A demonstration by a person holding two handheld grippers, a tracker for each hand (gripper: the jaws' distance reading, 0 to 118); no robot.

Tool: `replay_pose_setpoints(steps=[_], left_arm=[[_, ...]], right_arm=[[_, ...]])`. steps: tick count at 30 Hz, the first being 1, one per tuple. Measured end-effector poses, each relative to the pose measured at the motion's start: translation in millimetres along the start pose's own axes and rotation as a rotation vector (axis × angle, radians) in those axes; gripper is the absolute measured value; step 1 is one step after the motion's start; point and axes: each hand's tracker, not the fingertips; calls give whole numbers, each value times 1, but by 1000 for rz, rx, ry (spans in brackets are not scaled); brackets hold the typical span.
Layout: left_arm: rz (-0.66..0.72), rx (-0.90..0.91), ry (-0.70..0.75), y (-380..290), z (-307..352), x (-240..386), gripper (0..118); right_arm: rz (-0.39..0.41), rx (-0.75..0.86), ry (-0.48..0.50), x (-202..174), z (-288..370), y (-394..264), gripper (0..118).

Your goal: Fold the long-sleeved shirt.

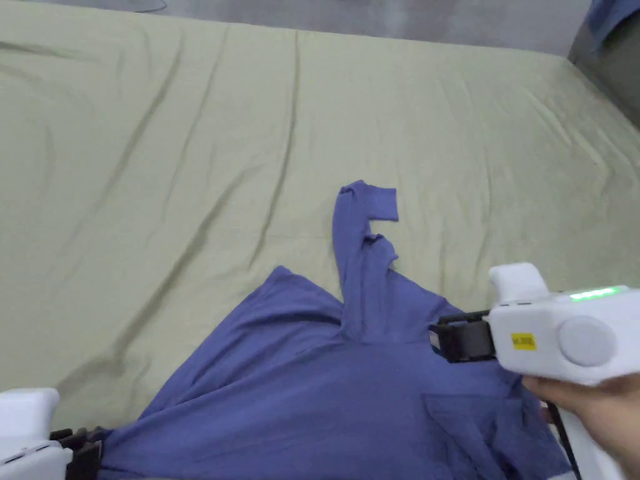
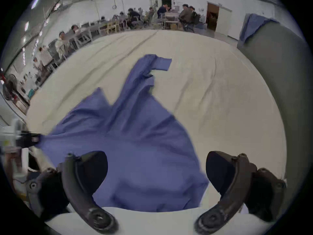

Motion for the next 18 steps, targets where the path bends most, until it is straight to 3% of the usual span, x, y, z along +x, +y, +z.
replay_pose_setpoints(steps=[3,4,5,6,7,8,9,12,14,18], left_arm=[[87,-4,-92,6,6,10,0],[98,2,-93,8,7,10,0],[105,6,-96,9,14,17,0],[112,10,-106,11,15,20,0],[116,17,-106,12,16,22,0],[123,22,-108,14,18,24,0],[127,28,-111,18,20,19,0],[141,52,-122,23,29,24,0],[144,78,-132,29,40,21,0],[193,203,-181,43,81,23,0]], right_arm=[[56,-163,-53,5,-52,33,115],[79,-214,-50,-3,-61,30,108],[101,-244,-48,-6,-71,33,86],[138,-283,-57,-11,-78,34,44],[102,-294,71,-12,-76,34,31],[93,-263,3,-14,-64,36,16],[71,-274,4,-19,-57,38,0],[57,-173,45,-22,-18,25,0],[42,-57,17,-22,24,11,0],[-73,242,60,-18,134,-34,0]])
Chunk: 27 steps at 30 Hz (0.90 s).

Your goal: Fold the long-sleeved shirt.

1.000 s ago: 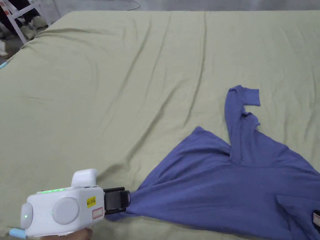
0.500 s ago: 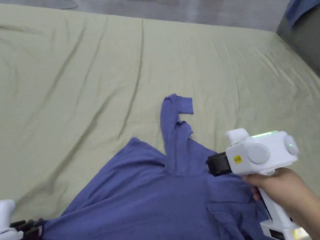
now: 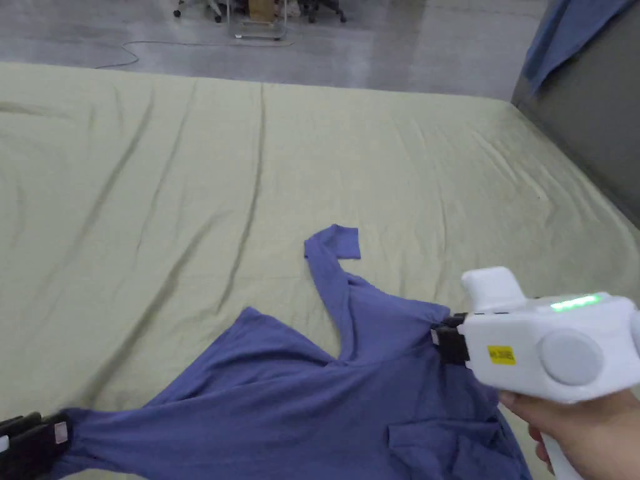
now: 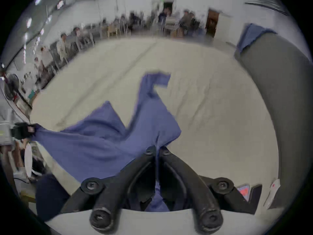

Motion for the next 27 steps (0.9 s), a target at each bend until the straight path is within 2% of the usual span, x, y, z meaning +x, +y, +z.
replay_pose_setpoints(steps=[1,5,7,11,15,19,22,27], left_arm=[[6,34,-5,5,10,5,0],[59,171,-81,28,59,27,0],[86,279,-140,41,87,41,0],[-2,422,-174,78,123,74,0],[-39,545,-184,122,137,93,0],[-22,580,-211,176,139,102,0],[-25,669,-196,224,149,109,0],[-13,752,-151,332,153,114,0]], right_arm=[[-18,83,13,-1,29,-5,0],[-95,344,-37,-8,134,-14,0],[-96,437,-66,-13,175,-15,0],[-79,591,-85,-13,229,6,0],[-38,691,-99,-11,253,48,0],[-16,760,-111,-5,261,109,0],[-23,793,-97,5,265,168,0],[-40,821,-131,30,273,287,0]])
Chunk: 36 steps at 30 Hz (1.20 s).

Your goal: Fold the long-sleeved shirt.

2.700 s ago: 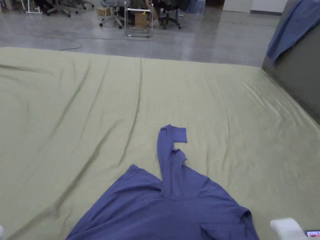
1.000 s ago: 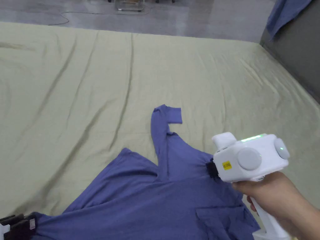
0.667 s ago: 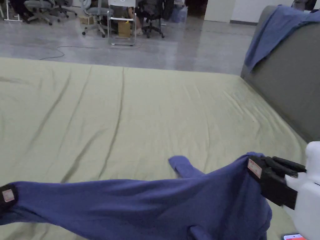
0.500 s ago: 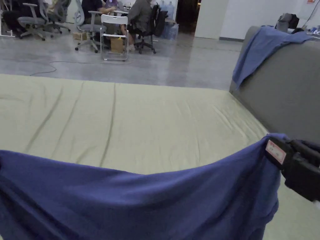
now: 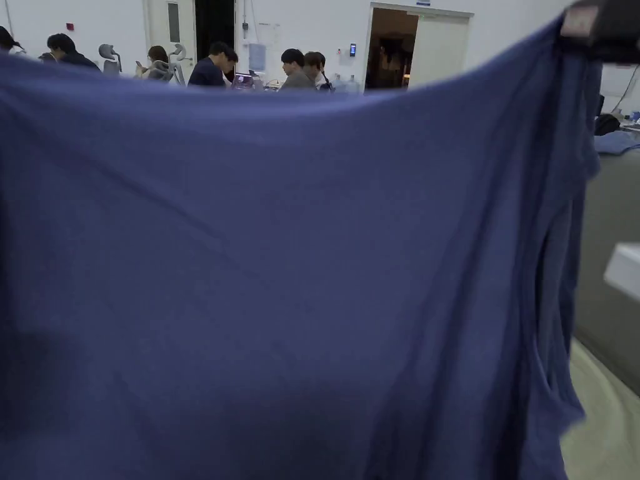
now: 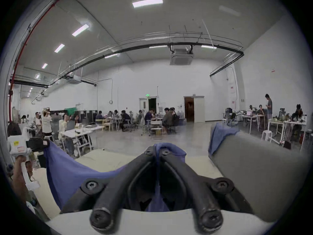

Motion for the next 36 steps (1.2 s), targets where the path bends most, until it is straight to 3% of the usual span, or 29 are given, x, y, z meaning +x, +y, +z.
replay_pose_setpoints(steps=[3,10,12,13,16,20,24,28,32,34,36], left_arm=[[9,68,73,44,-40,6,0],[1,25,65,116,-139,32,0],[-54,40,122,127,-161,42,0],[-76,38,148,132,-170,47,0],[-134,47,128,139,-192,63,0],[-291,54,165,125,-220,82,0],[-324,-22,189,88,-261,58,0],[-331,-179,191,-14,-296,25,0],[-325,-440,199,-168,-310,-24,0],[-398,-564,207,-234,-303,-44,0],[-471,-579,245,-289,-275,-55,0]], right_arm=[[78,-55,72,2,-49,52,0],[61,-67,-59,7,-148,139,0],[-126,-91,2,21,-166,156,0],[-159,-86,-9,24,-172,162,0],[-65,-37,-117,18,-182,169,0],[16,-74,-192,13,-207,148,0],[75,-189,-209,23,-248,78,0],[84,-346,-184,36,-289,-49,0],[-9,-660,-126,46,-306,-233,0],[-208,-748,-74,56,-295,-307,0],[-262,-780,-92,61,-277,-358,0]])
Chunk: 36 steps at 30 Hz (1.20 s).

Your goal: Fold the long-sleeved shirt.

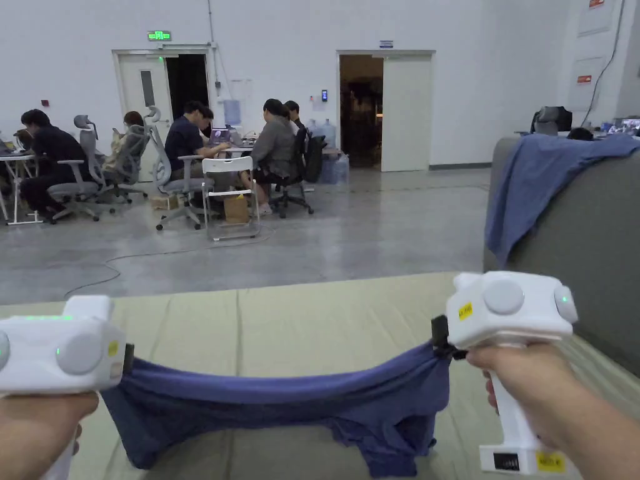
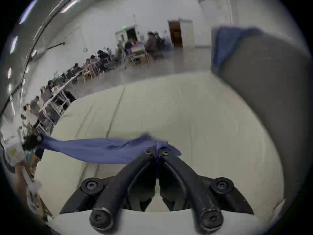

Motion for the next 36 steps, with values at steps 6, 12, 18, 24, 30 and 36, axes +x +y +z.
replay_pose_setpoints(steps=[6,12,18,24,30,36], left_arm=[[103,-137,-76,-99,19,-26,0],[35,-179,-60,-190,113,-51,0],[67,-244,-140,-267,217,-69,0],[30,-282,-168,-337,297,-65,0],[21,-363,-198,-390,324,-67,0],[4,-441,-179,-419,296,-58,0]], right_arm=[[107,-127,22,22,17,-90,0],[52,-204,129,41,111,-196,0],[191,-297,120,52,192,-307,0],[315,-363,103,59,248,-378,0],[438,-472,72,56,263,-415,0],[413,-511,14,63,229,-419,0]])
